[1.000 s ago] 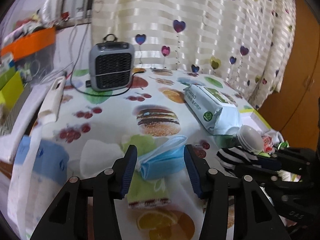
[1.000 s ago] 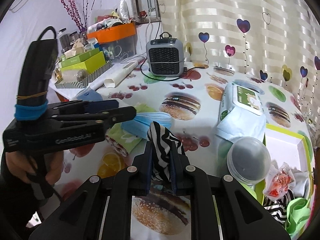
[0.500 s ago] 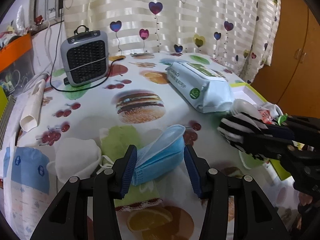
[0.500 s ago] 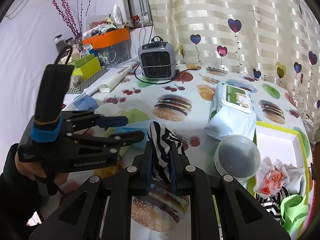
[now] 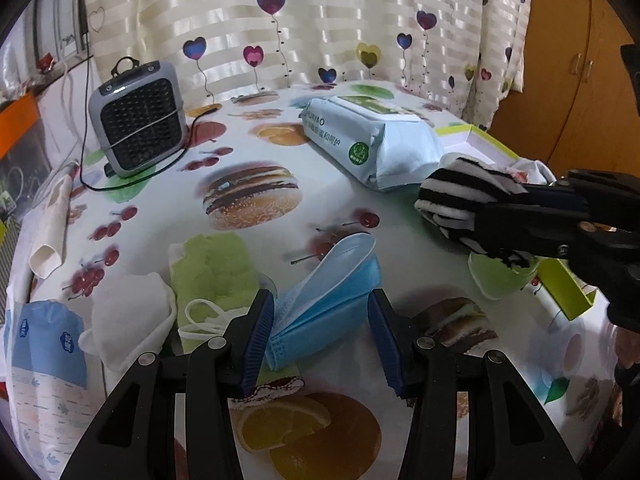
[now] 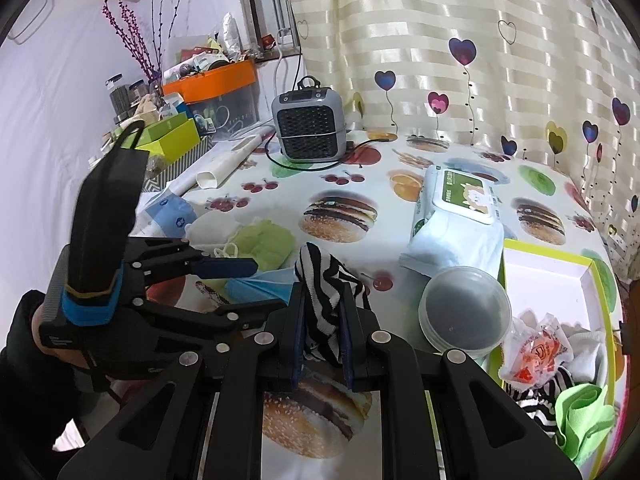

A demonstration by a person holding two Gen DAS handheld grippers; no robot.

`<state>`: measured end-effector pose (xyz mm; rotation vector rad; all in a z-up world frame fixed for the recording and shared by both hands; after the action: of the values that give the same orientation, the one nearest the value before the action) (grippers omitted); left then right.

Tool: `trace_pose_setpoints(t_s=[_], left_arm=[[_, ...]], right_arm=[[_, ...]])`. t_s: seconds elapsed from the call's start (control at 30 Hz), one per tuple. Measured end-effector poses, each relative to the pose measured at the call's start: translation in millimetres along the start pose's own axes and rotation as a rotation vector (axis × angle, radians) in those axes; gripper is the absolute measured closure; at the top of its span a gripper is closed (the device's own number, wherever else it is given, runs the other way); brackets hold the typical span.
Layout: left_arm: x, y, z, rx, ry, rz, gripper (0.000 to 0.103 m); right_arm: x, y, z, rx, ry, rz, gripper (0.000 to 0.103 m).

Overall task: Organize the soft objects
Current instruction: 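Lower the left tool onto the blue face mask and grasp it, then carry the striped sock and blue mask over the white box with both tools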

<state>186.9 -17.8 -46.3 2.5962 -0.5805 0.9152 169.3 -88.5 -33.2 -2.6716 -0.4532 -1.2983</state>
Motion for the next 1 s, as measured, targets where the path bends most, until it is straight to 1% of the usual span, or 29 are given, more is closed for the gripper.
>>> trace_pose_setpoints(t_s=[0.1,0.23,0.27,0.3,0.33,0.37,0.4,0.5,0.63,0.83,1.0], left_arm=[[-0.7,-0.1,7.4,0.034,-0.014,0.015,0.055],[-0.9,0.6,11.6,0.059,-0.02,0.022,0.056],[-0.8,0.8,11.5,0.068,-0.02,0.023,0.063],[-0.9,0.7,11.2,0.077,-0.019,0.022,0.072],[-1.2,0.6,10.7,0.079,-0.02,0.017,0.075],[-1.5,0.3,9.8,0.078,-0.018,0.009,0.081],[-1.8,0.3,8.9,0.079,-0.016,0.004,0.085],[-3.0,0.6,2.2,0.085,0.004,-0.018,0.088],[-3.1,4.8,-14.2,0.085,0.054,-0.05,0.089],[-3.7,13.7,-44.3,0.069,0.143,-0.114,0.089],[-5.6,22.3,-66.7,0.03,0.208,-0.178,0.089]], right_arm=[[-0.4,1.6,-2.1,-0.004,0.003,0.004,0.087],[-0.9,3.7,-5.0,-0.008,0.007,0.007,0.087],[-1.0,4.1,-5.4,-0.009,0.007,0.007,0.087],[-1.3,4.8,-6.3,-0.01,0.008,0.009,0.087],[-1.4,4.8,-6.8,-0.01,0.009,0.01,0.087],[-1.4,5.2,-7.8,-0.012,0.011,0.011,0.087],[-1.2,5.4,-8.7,-0.012,0.012,0.013,0.087],[-1.3,5.4,-13.2,-0.015,0.019,0.014,0.087],[-0.4,6.6,-21.0,-0.017,0.034,0.019,0.087],[0.4,10.8,-34.4,0.007,0.063,0.05,0.087],[-1.2,14.8,-47.7,0.017,0.085,0.078,0.087]])
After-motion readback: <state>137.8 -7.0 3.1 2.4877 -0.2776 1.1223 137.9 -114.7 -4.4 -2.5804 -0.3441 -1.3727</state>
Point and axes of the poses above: each gripper's, at about its wrist camera, not at the fingertips, and z roughly the way its jaws point, y to its right, x to its top, the point moved 4 cm from there along z, roughly the way its jaws point, and after that the axes turned 11 degrees about -x, right-handed, at the moved point
